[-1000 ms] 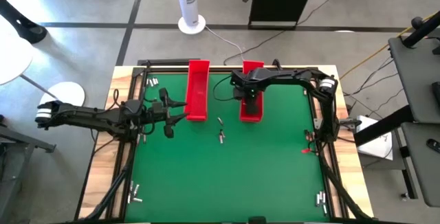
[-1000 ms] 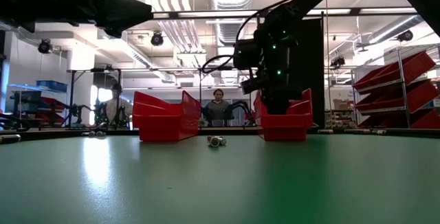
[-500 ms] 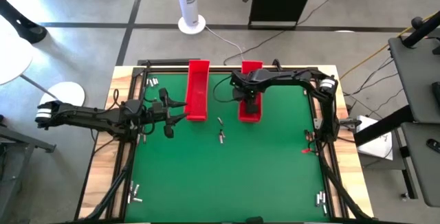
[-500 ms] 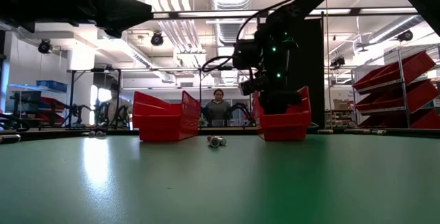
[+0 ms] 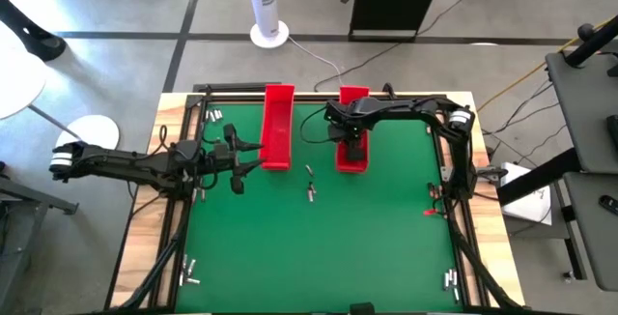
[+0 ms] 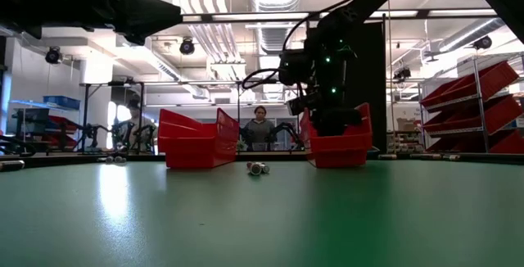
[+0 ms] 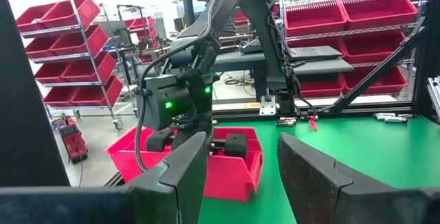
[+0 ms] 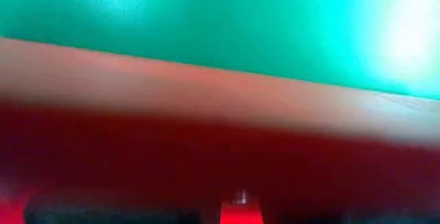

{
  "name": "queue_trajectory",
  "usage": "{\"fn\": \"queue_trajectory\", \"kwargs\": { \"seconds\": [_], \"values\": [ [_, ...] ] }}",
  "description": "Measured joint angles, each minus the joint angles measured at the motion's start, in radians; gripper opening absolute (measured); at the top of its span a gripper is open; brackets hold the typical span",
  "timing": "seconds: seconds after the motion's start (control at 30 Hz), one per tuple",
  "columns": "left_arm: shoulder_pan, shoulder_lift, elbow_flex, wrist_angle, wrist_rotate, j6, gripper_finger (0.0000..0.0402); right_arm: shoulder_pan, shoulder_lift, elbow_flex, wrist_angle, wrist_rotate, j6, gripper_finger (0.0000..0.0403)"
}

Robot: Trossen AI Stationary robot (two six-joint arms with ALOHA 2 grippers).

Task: Sort batteries
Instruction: Put the silver battery into the right red bin

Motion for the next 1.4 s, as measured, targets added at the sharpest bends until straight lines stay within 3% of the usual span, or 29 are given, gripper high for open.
{"fn": "queue_trajectory", "kwargs": {
  "seconds": [0.63,0.97,1.13,1.4],
  "values": [
    [0.000,0.000,0.000,0.002,0.000,0.001,0.0158,-0.003,-0.004,-0.008,-0.004,0.001,0.070,0.0128],
    [0.000,0.000,0.000,0.010,0.000,0.001,0.0158,0.019,-0.081,0.037,-0.102,0.076,0.114,0.0154],
    [0.000,-0.001,0.000,0.018,0.000,0.001,0.0158,0.085,-0.154,0.099,-0.200,0.123,0.224,0.0153],
    [0.000,-0.002,0.000,0.019,0.000,0.002,0.0158,0.276,-0.278,0.131,-0.208,0.197,0.477,0.0148]
  ]
}}
